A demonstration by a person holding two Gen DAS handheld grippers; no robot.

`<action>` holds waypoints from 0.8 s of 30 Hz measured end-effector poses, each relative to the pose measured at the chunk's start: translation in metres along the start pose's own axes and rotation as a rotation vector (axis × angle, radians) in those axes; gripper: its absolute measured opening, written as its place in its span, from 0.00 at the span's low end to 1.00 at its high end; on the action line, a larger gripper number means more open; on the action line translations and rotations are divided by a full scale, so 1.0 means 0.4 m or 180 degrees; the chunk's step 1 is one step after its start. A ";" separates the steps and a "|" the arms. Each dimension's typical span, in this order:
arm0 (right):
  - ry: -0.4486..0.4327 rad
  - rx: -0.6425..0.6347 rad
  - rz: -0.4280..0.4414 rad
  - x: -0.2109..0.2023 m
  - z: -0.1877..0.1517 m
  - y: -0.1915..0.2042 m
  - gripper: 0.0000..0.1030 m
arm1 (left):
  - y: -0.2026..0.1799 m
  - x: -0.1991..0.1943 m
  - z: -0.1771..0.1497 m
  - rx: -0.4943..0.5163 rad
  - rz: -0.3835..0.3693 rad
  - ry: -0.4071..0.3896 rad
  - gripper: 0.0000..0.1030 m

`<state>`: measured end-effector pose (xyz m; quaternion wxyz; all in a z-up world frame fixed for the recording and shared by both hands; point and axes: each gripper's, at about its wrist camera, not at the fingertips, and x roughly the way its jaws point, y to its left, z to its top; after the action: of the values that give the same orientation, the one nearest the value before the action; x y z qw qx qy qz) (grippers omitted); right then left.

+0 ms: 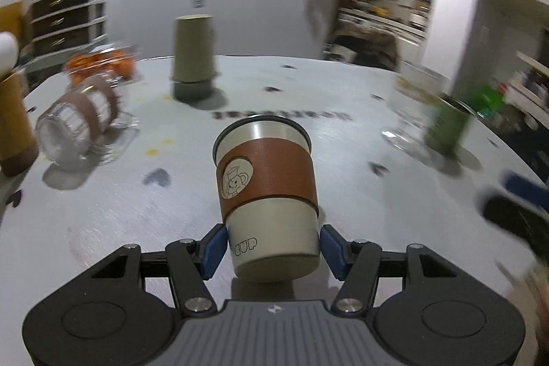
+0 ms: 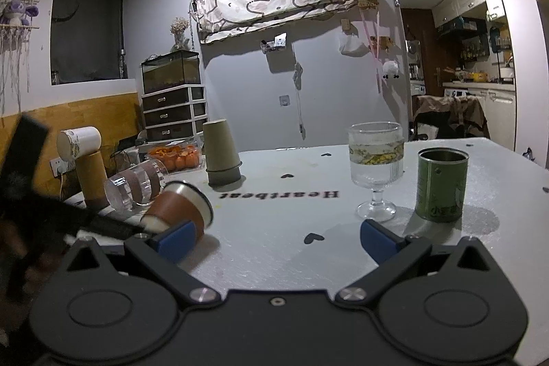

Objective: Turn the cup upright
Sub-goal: 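Close the left tool around the cup's sleeve and lift it, then grasp the cup's base with the right tool while the left tool holds the sleeve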

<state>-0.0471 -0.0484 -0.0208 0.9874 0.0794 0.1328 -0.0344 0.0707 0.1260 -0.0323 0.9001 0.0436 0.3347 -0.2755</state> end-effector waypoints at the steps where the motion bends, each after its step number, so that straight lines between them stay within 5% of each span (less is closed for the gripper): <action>1: 0.0031 0.0061 0.0045 0.005 0.005 -0.002 1.00 | -0.010 -0.007 -0.009 0.0047 -0.0048 -0.0006 0.58; 7: 0.0403 0.0832 0.0501 0.082 0.053 -0.030 1.00 | -0.035 -0.037 -0.051 0.0188 -0.0220 -0.0093 0.58; 13: 0.1272 0.2020 0.0898 0.255 0.044 -0.056 1.00 | -0.021 -0.039 -0.059 0.0095 -0.0294 -0.0145 0.58; 24: 0.1989 0.2365 0.1027 0.415 0.008 0.006 0.98 | -0.024 -0.055 -0.075 0.0242 -0.0392 -0.0172 0.58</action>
<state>0.1138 -0.0543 -0.0618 0.7984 0.4510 0.3865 0.0989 0.0343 0.1360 -0.0407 0.8879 0.0496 0.3015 -0.3439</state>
